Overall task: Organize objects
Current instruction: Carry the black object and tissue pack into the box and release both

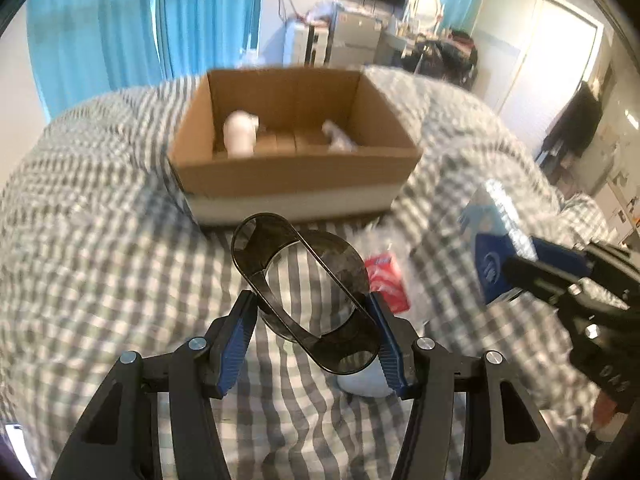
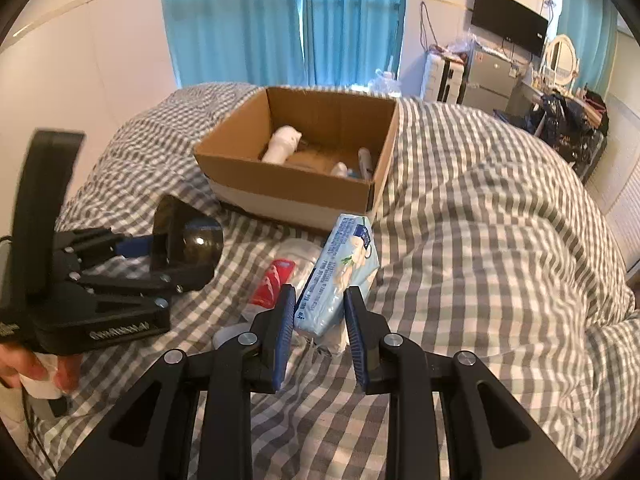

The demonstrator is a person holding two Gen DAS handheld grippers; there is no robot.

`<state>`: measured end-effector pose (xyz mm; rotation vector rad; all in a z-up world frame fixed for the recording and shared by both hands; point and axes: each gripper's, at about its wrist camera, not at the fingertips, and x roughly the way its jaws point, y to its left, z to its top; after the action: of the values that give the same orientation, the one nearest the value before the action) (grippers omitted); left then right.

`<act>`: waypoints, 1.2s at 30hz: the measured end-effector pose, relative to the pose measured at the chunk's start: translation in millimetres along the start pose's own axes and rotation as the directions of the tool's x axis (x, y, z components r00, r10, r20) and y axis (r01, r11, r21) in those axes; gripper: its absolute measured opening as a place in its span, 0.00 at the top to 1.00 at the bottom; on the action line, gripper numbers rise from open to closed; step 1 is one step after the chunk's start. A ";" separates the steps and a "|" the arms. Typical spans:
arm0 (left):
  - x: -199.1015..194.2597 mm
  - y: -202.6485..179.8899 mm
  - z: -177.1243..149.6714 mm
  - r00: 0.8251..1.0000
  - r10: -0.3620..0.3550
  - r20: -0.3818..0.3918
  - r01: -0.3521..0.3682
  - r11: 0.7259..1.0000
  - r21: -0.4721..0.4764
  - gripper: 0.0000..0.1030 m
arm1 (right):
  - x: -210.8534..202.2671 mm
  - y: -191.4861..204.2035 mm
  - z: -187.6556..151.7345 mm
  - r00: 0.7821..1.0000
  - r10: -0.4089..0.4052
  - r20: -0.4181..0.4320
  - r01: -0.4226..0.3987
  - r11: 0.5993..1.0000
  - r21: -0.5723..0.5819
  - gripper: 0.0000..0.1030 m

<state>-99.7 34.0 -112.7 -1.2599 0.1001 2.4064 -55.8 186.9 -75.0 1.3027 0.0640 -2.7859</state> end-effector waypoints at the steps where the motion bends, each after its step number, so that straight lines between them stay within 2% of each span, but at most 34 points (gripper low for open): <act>1: -3.1 1.6 3.7 1.000 0.000 0.012 0.000 1.000 0.004 0.44 | -4.1 1.4 2.6 1.000 0.000 0.010 0.000 1.000 -0.005 0.76; 9: -35.5 7.8 46.4 0.994 0.030 0.103 -0.034 0.999 0.039 0.44 | -22.3 9.0 36.4 0.997 -0.007 0.078 0.013 0.997 -0.070 0.76; 16: -34.8 18.1 94.2 0.987 0.061 0.146 -0.070 0.996 0.062 0.44 | -20.7 7.6 82.5 0.991 -0.004 0.137 0.019 0.995 -0.102 0.76; 27: 26.9 39.1 136.8 0.994 0.073 0.083 -0.078 0.995 0.058 0.44 | 42.8 -4.8 146.8 0.994 0.011 0.110 0.001 0.994 -0.106 0.76; 36: 86.8 56.5 149.3 0.996 0.090 0.021 -0.091 0.995 0.049 0.44 | 110.4 -21.3 171.8 0.999 0.019 0.048 -0.014 0.996 -0.089 0.76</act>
<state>-280.5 49.1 -101.7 -1.2350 0.2143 2.4757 -259.4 192.3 -49.4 1.2096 0.1711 -2.7648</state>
